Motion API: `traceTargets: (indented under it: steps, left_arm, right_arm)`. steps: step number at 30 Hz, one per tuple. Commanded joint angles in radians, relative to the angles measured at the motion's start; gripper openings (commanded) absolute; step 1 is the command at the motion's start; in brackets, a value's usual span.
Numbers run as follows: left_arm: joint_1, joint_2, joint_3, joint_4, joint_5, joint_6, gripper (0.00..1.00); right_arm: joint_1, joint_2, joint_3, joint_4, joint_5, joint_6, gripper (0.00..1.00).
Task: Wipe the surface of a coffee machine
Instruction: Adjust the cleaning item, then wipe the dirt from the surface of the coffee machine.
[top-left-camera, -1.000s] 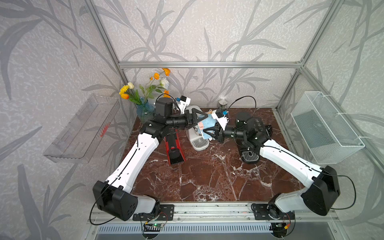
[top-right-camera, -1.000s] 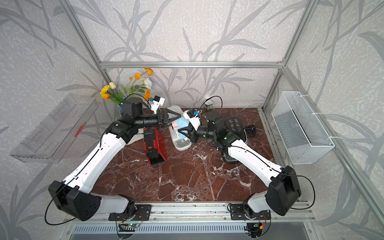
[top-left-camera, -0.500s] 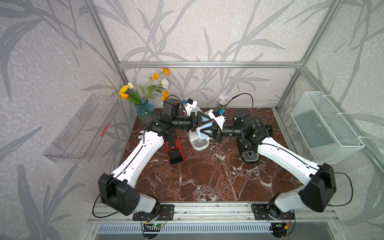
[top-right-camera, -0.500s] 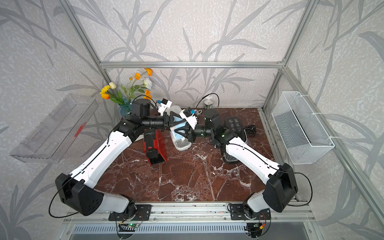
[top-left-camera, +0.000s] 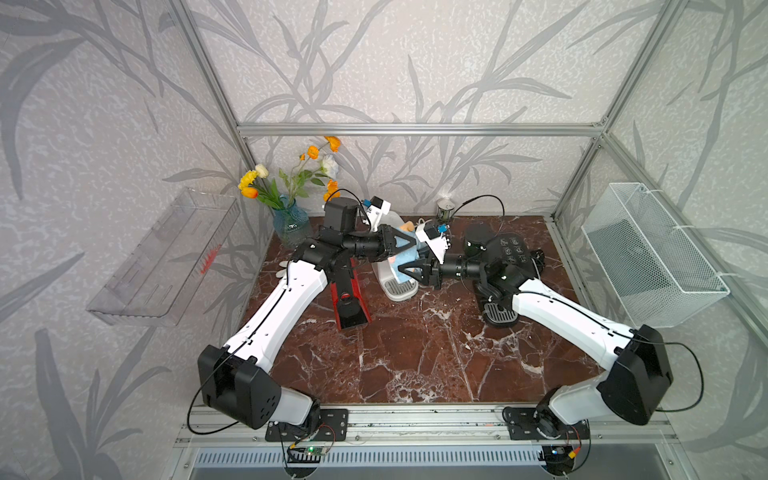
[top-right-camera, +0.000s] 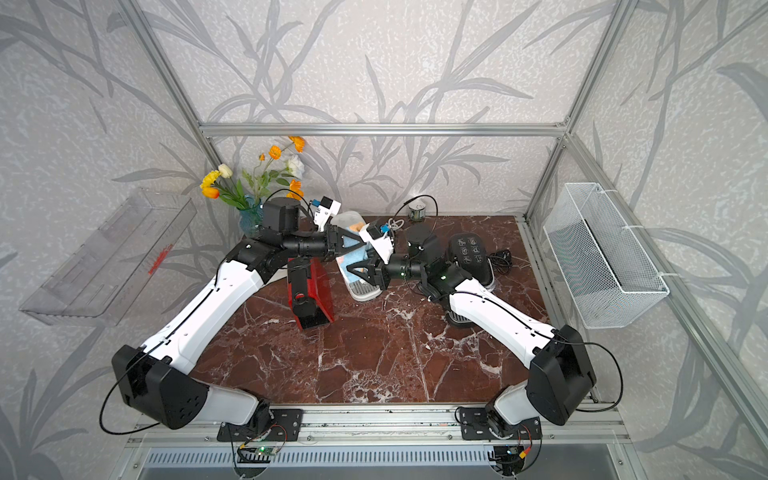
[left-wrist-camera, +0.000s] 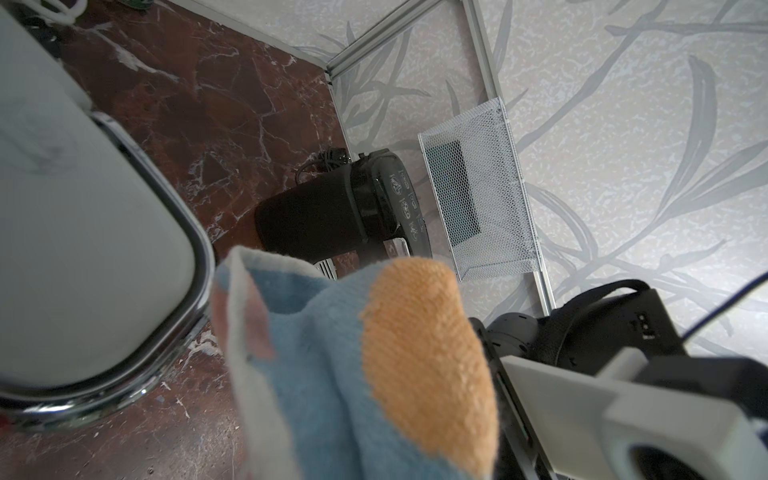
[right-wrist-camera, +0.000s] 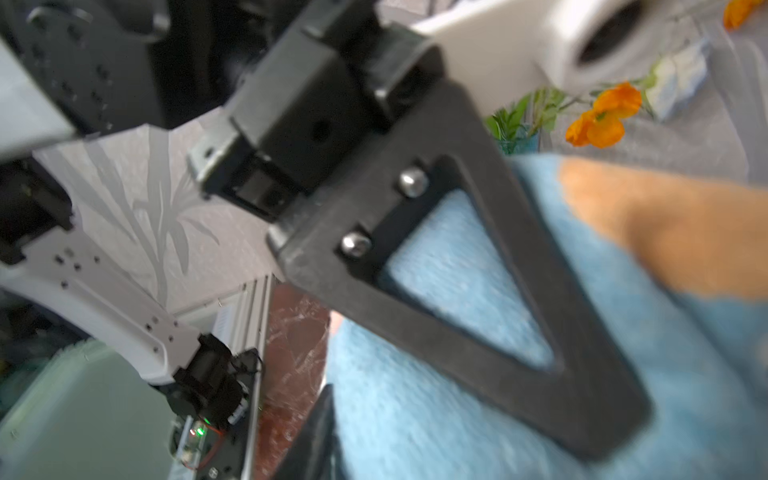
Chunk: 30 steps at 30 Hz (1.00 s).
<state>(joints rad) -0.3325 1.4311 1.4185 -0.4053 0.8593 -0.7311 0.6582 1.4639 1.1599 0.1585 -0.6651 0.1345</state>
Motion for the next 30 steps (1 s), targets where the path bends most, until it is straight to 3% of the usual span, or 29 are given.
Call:
traceTargets:
  steps: [1,8,14,18,23,30]
  left_arm:
    - [0.046,-0.034,0.042,-0.096,-0.055,0.055,0.0]
    - [0.121,-0.05,0.098,-0.229,-0.258,0.137,0.0]
    - [0.124,-0.013,0.187,-0.37,-0.652,0.201,0.0]
    - [0.124,0.072,0.23,-0.417,-0.773,0.19,0.0]
    - [0.124,0.183,0.233,-0.343,-0.799,0.161,0.0]
    - [0.122,0.413,0.429,-0.406,-0.738,0.156,0.0]
  right_arm:
    - [-0.043,-0.029,-0.061,0.053,0.1,0.05,0.52]
    - [-0.123,-0.074,-0.155,0.128,0.225,0.182,0.61]
    - [-0.133,-0.024,-0.065,0.004,0.419,0.234,0.61]
    - [-0.133,0.08,0.063,-0.08,0.492,0.267,0.61]
    - [-0.134,0.261,0.229,-0.106,0.549,0.312,0.62]
    - [-0.143,0.528,0.489,-0.105,0.468,0.428,0.63]
